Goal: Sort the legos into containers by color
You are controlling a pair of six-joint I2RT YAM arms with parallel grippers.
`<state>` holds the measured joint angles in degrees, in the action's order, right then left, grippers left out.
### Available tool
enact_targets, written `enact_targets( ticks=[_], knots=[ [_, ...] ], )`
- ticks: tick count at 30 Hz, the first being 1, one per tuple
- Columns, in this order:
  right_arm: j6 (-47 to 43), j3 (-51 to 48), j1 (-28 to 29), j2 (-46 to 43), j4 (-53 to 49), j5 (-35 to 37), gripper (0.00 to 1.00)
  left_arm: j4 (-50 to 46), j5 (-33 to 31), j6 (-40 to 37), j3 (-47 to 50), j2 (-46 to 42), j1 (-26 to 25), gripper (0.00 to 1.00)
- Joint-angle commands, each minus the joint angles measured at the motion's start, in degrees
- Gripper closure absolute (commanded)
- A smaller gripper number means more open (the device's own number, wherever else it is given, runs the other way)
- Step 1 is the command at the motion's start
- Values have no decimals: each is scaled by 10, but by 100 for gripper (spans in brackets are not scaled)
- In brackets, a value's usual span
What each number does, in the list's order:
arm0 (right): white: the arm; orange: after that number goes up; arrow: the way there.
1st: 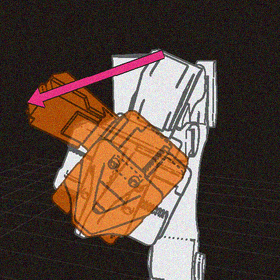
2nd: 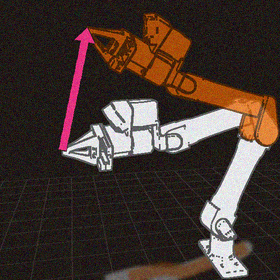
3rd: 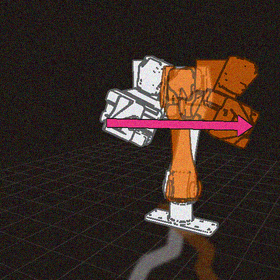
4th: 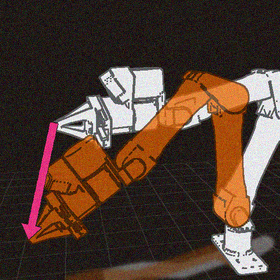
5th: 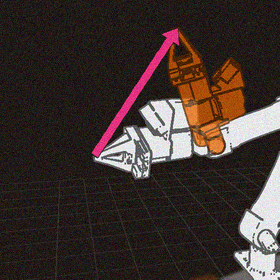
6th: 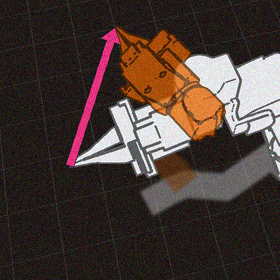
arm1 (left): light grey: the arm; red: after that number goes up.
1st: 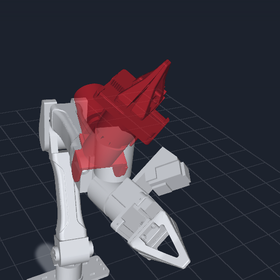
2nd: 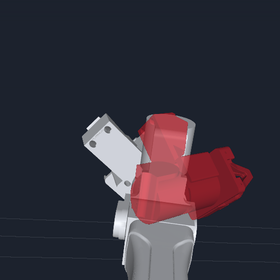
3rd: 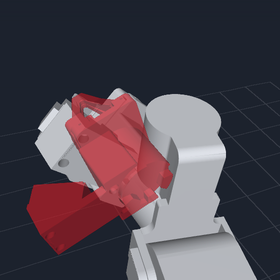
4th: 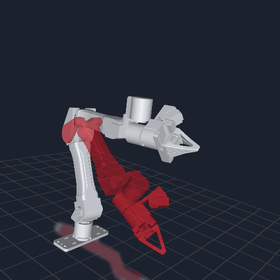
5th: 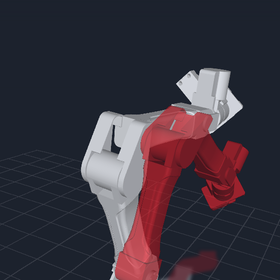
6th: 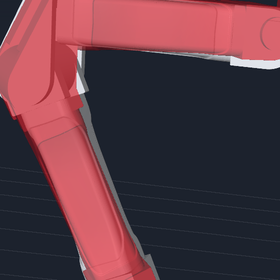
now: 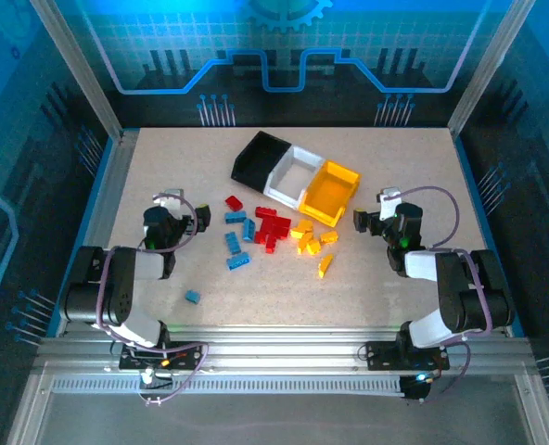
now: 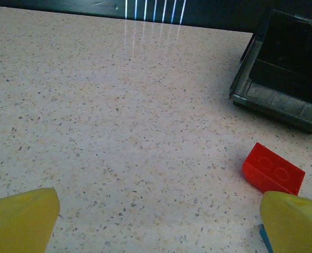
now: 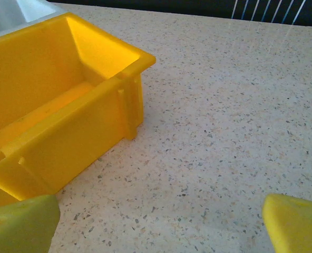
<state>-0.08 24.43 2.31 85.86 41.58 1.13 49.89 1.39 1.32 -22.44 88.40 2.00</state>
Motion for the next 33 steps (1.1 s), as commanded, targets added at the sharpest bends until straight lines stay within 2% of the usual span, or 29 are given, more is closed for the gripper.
enact_targets(
  ticks=[1, 30, 33],
  knots=[
    [-5, 5, 7, 4, 15, 6, 0, 20, 14, -5, 4, 2, 4, 1],
    [-4, 4, 7, 4, 15, 7, 0, 21, 4, -8, 4, 0, 0, 1],
    [11, 31, 6, -21, -51, 40, 0, -1, -26, 0, 3, -26, -2, 1]
  ],
)
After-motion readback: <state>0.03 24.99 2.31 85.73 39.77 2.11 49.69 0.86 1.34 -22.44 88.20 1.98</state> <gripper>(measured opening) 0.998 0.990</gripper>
